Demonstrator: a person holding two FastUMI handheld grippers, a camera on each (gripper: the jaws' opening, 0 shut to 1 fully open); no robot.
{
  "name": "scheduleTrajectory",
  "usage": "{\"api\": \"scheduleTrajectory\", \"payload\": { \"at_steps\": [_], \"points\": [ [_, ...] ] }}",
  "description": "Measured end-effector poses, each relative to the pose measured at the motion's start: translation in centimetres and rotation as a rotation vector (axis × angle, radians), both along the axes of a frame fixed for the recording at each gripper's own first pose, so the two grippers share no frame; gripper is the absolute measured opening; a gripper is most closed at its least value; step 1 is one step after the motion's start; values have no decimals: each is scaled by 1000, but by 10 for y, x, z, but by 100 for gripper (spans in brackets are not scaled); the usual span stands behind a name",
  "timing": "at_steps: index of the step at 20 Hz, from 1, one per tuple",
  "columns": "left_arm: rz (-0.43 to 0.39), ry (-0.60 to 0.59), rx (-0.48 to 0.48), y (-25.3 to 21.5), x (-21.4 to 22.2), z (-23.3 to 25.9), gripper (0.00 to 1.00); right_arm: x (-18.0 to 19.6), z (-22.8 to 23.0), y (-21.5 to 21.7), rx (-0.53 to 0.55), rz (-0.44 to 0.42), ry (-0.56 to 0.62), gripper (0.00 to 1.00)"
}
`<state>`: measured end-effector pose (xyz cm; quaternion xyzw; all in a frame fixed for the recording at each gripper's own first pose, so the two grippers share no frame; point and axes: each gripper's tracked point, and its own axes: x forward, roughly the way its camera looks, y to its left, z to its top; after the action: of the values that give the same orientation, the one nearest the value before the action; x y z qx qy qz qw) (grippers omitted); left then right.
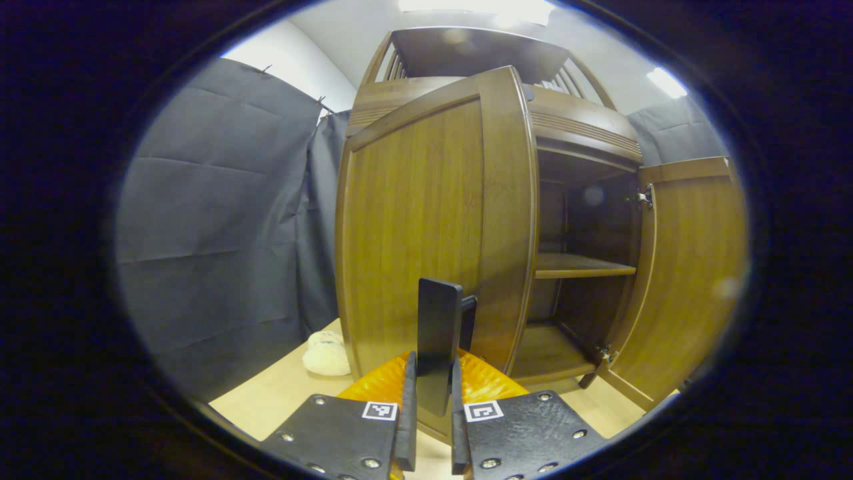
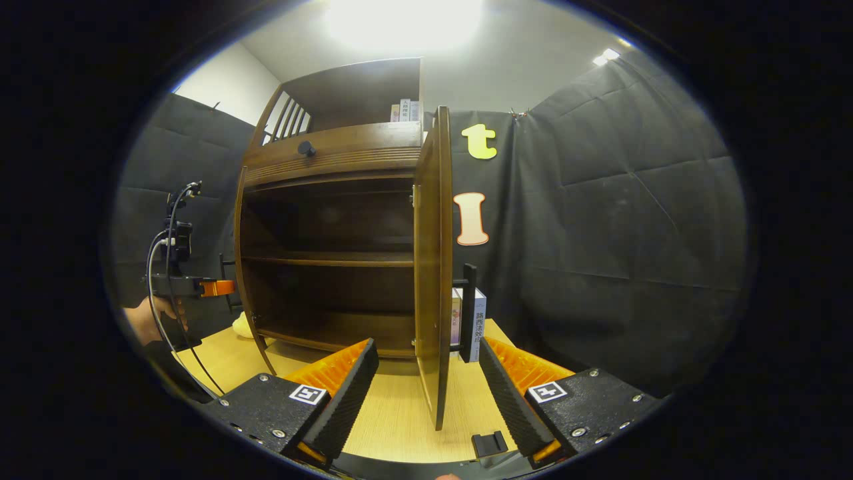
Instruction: Open the right door of the double-door shoe cabinet with the right hand, and open the left door with the left hand.
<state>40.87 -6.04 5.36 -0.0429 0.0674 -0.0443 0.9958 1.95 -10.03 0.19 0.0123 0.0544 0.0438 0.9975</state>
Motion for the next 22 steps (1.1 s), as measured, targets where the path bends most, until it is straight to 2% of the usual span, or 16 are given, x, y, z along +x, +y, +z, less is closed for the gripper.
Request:
{"api": "scheduleTrajectory", "payload": {
  "at_steps": [1, 2, 8, 18, 20, 22],
  "points": [
    [2, -1, 2, 0, -2, 2, 22, 1, 1, 4, 0, 7, -4, 94],
    [6, 0, 5, 0, -2, 4, 27, 0, 2, 7, 0, 15, -7, 94],
    [34, -10, 28, 3, -6, 17, 17, 4, 3, 34, 0, 57, -10, 94],
    [86, -7, 16, 12, -6, 6, 17, 17, 10, 90, -4, 126, -21, 94],
    [99, -1, -4, 13, -6, 5, 27, 19, 9, 105, -4, 143, -17, 94],
    [120, -6, -11, 16, -4, 6, 23, 21, 10, 121, -6, 160, -18, 94]
  ]
}}
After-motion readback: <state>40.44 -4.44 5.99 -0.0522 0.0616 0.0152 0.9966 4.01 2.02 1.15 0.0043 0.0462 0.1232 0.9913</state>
